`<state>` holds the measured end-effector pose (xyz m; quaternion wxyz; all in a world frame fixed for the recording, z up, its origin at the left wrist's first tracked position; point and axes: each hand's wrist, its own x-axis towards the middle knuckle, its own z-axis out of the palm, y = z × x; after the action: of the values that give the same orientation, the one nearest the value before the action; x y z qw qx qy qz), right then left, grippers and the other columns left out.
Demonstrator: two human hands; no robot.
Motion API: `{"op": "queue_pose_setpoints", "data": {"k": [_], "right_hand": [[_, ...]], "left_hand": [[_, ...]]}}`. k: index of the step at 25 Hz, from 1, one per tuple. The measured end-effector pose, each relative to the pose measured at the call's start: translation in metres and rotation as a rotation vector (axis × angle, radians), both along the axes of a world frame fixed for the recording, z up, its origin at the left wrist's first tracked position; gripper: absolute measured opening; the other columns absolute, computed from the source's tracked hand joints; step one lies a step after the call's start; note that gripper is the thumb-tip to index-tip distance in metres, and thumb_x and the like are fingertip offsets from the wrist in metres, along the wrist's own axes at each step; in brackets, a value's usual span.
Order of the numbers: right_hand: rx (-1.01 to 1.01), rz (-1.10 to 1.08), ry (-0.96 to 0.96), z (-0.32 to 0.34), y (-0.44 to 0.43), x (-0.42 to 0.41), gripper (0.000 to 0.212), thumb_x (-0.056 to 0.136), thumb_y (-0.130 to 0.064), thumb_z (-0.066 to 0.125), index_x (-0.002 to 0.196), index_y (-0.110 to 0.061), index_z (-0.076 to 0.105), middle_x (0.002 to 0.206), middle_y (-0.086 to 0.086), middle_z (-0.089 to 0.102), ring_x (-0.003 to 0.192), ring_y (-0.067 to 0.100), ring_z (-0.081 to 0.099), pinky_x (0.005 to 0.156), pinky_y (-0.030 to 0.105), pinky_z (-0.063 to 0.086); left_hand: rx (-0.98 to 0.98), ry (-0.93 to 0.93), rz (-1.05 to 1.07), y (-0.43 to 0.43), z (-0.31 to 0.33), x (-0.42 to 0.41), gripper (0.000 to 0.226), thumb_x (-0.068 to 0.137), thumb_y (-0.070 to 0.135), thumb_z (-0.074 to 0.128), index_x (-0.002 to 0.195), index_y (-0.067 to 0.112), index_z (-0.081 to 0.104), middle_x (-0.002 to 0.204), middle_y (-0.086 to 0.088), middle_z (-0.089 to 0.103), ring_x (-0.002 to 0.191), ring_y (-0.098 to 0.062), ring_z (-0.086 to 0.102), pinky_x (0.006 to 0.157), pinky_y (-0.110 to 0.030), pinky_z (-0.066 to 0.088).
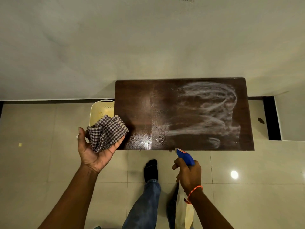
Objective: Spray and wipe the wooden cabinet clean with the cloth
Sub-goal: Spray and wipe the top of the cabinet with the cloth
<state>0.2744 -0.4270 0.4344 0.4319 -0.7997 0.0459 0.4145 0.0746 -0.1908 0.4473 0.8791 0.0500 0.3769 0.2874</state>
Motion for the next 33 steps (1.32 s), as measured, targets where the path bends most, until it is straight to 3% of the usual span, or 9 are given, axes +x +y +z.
{"op": "queue_pose_setpoints", "data": {"k": [8,12,15,18,20,23,27,29,33], "right_hand": [[0.076,-0.015,-0.058,0.000,0.017,0.023,0.022,0.092,-0.006,0.059,0.071,-0.005,0.065,0.062,0.024,0.061,0.043,0.023,0.051,0.037,0.027,0.045],[0.143,-0.014,-0.164,0.005,0.034,0.040,0.024,0.092,-0.005,0.059,0.071,-0.014,0.066,0.067,0.028,0.066,0.043,0.027,0.053,0.041,0.030,0.048],[0.200,-0.040,-0.218,0.008,0.043,0.056,0.024,0.090,-0.011,0.060,0.066,-0.013,0.065,0.058,0.023,0.062,0.044,0.030,0.053,0.044,0.033,0.048],[0.246,-0.020,-0.272,0.012,0.046,0.066,0.020,0.083,-0.025,0.058,0.066,-0.024,0.068,0.061,0.026,0.064,0.046,0.042,0.055,0.044,0.042,0.050],[0.272,-0.032,-0.289,0.015,0.040,0.065,0.016,0.083,-0.026,0.058,0.073,-0.027,0.071,0.067,0.026,0.067,0.048,0.044,0.056,0.043,0.041,0.050],[0.288,-0.089,-0.273,0.013,0.019,0.062,0.023,0.083,-0.023,0.055,0.090,-0.006,0.070,0.073,0.016,0.071,0.045,0.030,0.055,0.041,0.031,0.048],[0.331,-0.036,-0.257,0.008,-0.010,0.052,0.022,0.086,-0.016,0.051,0.100,-0.015,0.069,0.075,0.016,0.068,0.042,0.021,0.053,0.040,0.025,0.048],[0.329,-0.017,-0.240,0.005,-0.018,0.049,0.025,0.086,-0.015,0.050,0.104,-0.018,0.068,0.075,0.017,0.067,0.042,0.019,0.053,0.040,0.024,0.047],[0.351,-0.015,-0.188,0.002,-0.025,0.056,0.027,0.085,-0.022,0.053,0.098,-0.004,0.068,0.071,0.013,0.067,0.041,0.018,0.053,0.040,0.023,0.047]], "left_hand": [[0.059,-0.003,-0.040,-0.002,-0.011,0.002,0.098,0.083,0.030,0.078,0.162,0.017,0.023,0.166,-0.017,0.025,0.152,-0.038,0.026,0.119,-0.058,0.031],[0.083,0.104,-0.070,-0.004,-0.013,0.006,0.105,0.059,0.016,0.096,0.150,0.011,0.045,0.152,-0.018,0.050,0.141,-0.038,0.048,0.112,-0.055,0.041],[0.118,0.277,-0.082,-0.005,-0.016,0.016,0.048,0.078,-0.001,0.071,0.123,0.013,0.070,0.139,-0.016,0.063,0.134,-0.035,0.055,0.109,-0.048,0.046],[0.226,0.523,-0.125,-0.009,-0.020,0.031,0.039,0.094,-0.006,0.049,0.115,0.016,0.073,0.120,-0.007,0.072,0.127,-0.027,0.059,0.094,-0.031,0.059],[0.414,0.755,-0.214,-0.013,-0.027,0.037,0.041,0.097,-0.003,0.054,0.129,0.020,0.063,0.125,-0.005,0.069,0.124,-0.026,0.061,0.090,-0.031,0.060],[0.743,1.070,-0.454,-0.018,-0.053,0.039,0.067,0.093,0.008,0.068,0.153,0.022,0.042,0.152,-0.005,0.049,0.141,-0.027,0.045,0.117,-0.048,0.040],[1.452,1.302,-1.022,-0.049,-0.093,0.056,0.104,0.085,0.071,0.053,0.163,0.012,0.018,0.170,-0.019,0.005,0.156,-0.040,-0.001,0.125,-0.055,-0.001],[1.527,1.401,-1.141,-0.072,-0.099,0.074,0.122,0.078,0.093,0.037,0.163,0.010,0.012,0.169,-0.023,-0.002,0.155,-0.043,-0.005,0.123,-0.053,-0.008],[1.664,1.391,-1.276,-0.117,-0.109,0.141,0.091,0.099,0.075,0.020,0.164,0.014,0.003,0.168,-0.021,-0.015,0.155,-0.041,-0.015,0.126,-0.059,0.000]]}}
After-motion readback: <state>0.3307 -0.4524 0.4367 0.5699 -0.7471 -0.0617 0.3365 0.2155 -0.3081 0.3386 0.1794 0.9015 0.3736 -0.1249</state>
